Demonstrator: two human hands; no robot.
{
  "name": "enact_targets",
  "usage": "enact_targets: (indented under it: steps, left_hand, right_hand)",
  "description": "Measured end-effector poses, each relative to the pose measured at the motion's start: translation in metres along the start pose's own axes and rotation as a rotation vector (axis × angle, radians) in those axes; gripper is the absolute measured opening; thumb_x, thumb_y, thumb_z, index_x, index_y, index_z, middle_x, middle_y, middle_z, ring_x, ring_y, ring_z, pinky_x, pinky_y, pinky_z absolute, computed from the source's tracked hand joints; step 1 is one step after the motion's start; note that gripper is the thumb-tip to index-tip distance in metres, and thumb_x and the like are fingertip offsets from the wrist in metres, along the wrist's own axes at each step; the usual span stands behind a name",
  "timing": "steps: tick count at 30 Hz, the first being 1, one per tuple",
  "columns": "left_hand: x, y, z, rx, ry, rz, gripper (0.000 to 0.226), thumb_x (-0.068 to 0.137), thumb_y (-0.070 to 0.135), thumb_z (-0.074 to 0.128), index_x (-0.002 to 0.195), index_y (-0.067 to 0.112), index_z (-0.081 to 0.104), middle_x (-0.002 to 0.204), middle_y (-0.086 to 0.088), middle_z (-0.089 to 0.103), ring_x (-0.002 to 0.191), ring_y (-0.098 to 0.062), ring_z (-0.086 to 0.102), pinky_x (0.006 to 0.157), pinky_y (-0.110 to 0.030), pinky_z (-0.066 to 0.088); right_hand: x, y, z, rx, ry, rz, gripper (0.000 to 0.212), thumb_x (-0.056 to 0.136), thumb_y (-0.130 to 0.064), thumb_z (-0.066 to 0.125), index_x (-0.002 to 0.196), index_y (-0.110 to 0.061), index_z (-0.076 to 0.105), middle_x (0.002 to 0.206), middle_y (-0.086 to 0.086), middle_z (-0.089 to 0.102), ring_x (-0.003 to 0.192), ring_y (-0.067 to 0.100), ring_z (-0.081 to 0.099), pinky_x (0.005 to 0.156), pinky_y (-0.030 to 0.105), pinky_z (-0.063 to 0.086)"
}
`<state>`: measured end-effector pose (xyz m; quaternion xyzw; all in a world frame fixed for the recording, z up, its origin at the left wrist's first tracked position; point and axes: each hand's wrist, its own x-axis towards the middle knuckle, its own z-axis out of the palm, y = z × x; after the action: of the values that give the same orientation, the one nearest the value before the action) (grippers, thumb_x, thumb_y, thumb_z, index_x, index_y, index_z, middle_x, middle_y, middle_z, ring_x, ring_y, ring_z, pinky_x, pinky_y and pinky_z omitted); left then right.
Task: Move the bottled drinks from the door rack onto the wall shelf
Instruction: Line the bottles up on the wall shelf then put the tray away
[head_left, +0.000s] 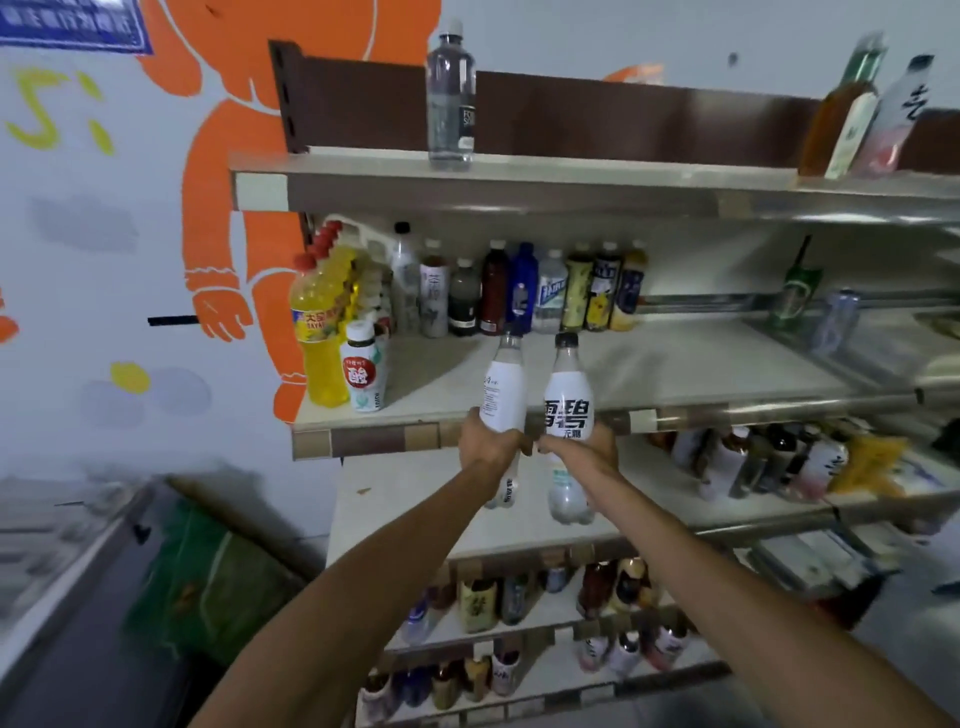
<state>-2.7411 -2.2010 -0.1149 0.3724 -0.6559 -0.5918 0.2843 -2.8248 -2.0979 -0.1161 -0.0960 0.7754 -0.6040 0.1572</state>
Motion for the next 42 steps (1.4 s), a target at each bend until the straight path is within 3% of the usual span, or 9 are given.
enact_targets:
  steps: [9, 15, 22, 24, 26, 30, 35, 39, 42]
  left_hand:
    - [0.067, 0.059, -0.016, -0.039, 0.220, 0.137, 0.066, 0.063, 0.006, 0.081, 0.119, 0.011, 0.047, 0.113, -0.009, 0.059, 0.103, -0.027, 0.056, 0.081, -0.034, 0.051]
    - [0.118, 0.067, -0.017, 0.143, 0.363, 0.149, 0.071, 0.066, 0.024, 0.086, 0.125, 0.010, 0.048, 0.121, -0.010, 0.063, 0.107, -0.030, 0.061, 0.084, -0.035, 0.050]
    - [0.160, 0.057, -0.021, 0.340, 0.498, 0.082, 0.073, 0.068, 0.039, 0.084, 0.123, 0.012, 0.045, 0.118, -0.008, 0.063, 0.104, -0.028, 0.061, 0.087, -0.038, 0.051]
    - [0.170, 0.054, -0.023, 0.364, 0.520, 0.074, 0.074, 0.069, 0.041, 0.083, 0.124, 0.012, 0.044, 0.120, -0.009, 0.063, 0.107, -0.029, 0.061, 0.089, -0.038, 0.050]
    - [0.179, 0.054, -0.026, 0.369, 0.528, 0.076, 0.073, 0.069, 0.041, 0.083, 0.124, 0.012, 0.044, 0.120, -0.010, 0.063, 0.107, -0.030, 0.061, 0.087, -0.038, 0.048]
    - [0.194, 0.050, -0.033, 0.326, 0.506, 0.125, 0.069, 0.069, 0.035, 0.084, 0.121, 0.012, 0.046, 0.119, -0.011, 0.063, 0.107, -0.029, 0.061, 0.076, -0.031, 0.043]
    - [0.210, 0.050, -0.035, 0.171, 0.445, 0.143, 0.070, 0.073, 0.023, 0.083, 0.128, 0.012, 0.041, 0.127, -0.010, 0.059, 0.112, -0.027, 0.057, 0.079, -0.027, 0.039]
    - [0.218, 0.050, -0.033, 0.076, 0.384, 0.144, 0.071, 0.079, 0.015, 0.078, 0.134, 0.011, 0.033, 0.132, -0.010, 0.053, 0.115, -0.027, 0.053, 0.082, -0.027, 0.038]
    - [0.221, 0.044, -0.032, 0.101, 0.398, 0.155, 0.072, 0.078, 0.018, 0.079, 0.131, 0.010, 0.031, 0.130, -0.011, 0.053, 0.114, -0.028, 0.054, 0.085, -0.032, 0.043]
  right_hand:
    - [0.064, -0.077, 0.046, -0.009, -0.063, -0.211, 0.049, 0.055, -0.017, 0.083, 0.099, -0.014, 0.061, 0.087, 0.003, 0.069, 0.076, 0.019, 0.067, 0.063, 0.025, 0.052]
    - [0.122, -0.101, 0.078, -0.037, -0.166, -0.254, 0.060, 0.055, -0.015, 0.087, 0.107, -0.012, 0.057, 0.097, 0.005, 0.068, 0.088, 0.024, 0.066, 0.078, 0.035, 0.058]
    - [0.161, -0.104, 0.104, -0.002, -0.257, -0.240, 0.048, 0.060, -0.007, 0.085, 0.098, -0.012, 0.057, 0.093, 0.006, 0.067, 0.084, 0.023, 0.065, 0.058, 0.021, 0.046]
    - [0.168, -0.103, 0.109, 0.004, -0.266, -0.248, 0.051, 0.061, -0.007, 0.084, 0.101, -0.012, 0.054, 0.094, 0.005, 0.065, 0.083, 0.022, 0.062, 0.062, 0.022, 0.047]
    - [0.175, -0.103, 0.116, -0.001, -0.271, -0.261, 0.052, 0.061, -0.007, 0.084, 0.102, -0.012, 0.052, 0.093, 0.003, 0.064, 0.085, 0.022, 0.062, 0.069, 0.026, 0.048]
    - [0.190, -0.108, 0.132, -0.002, -0.272, -0.291, 0.050, 0.056, -0.008, 0.084, 0.100, -0.010, 0.061, 0.090, 0.005, 0.071, 0.081, 0.021, 0.068, 0.062, 0.024, 0.050]
    - [0.200, -0.117, 0.149, 0.044, -0.258, -0.273, 0.049, 0.055, -0.007, 0.083, 0.098, -0.010, 0.061, 0.087, 0.006, 0.070, 0.077, 0.022, 0.069, 0.064, 0.029, 0.055]
    - [0.206, -0.108, 0.152, 0.056, -0.238, -0.252, 0.063, 0.043, -0.021, 0.082, 0.102, -0.011, 0.060, 0.088, 0.005, 0.071, 0.080, 0.023, 0.070, 0.069, 0.038, 0.060]
    - [0.207, -0.099, 0.147, 0.034, -0.235, -0.261, 0.055, 0.053, -0.013, 0.082, 0.103, -0.012, 0.060, 0.089, 0.004, 0.071, 0.080, 0.021, 0.068, 0.072, 0.035, 0.058]
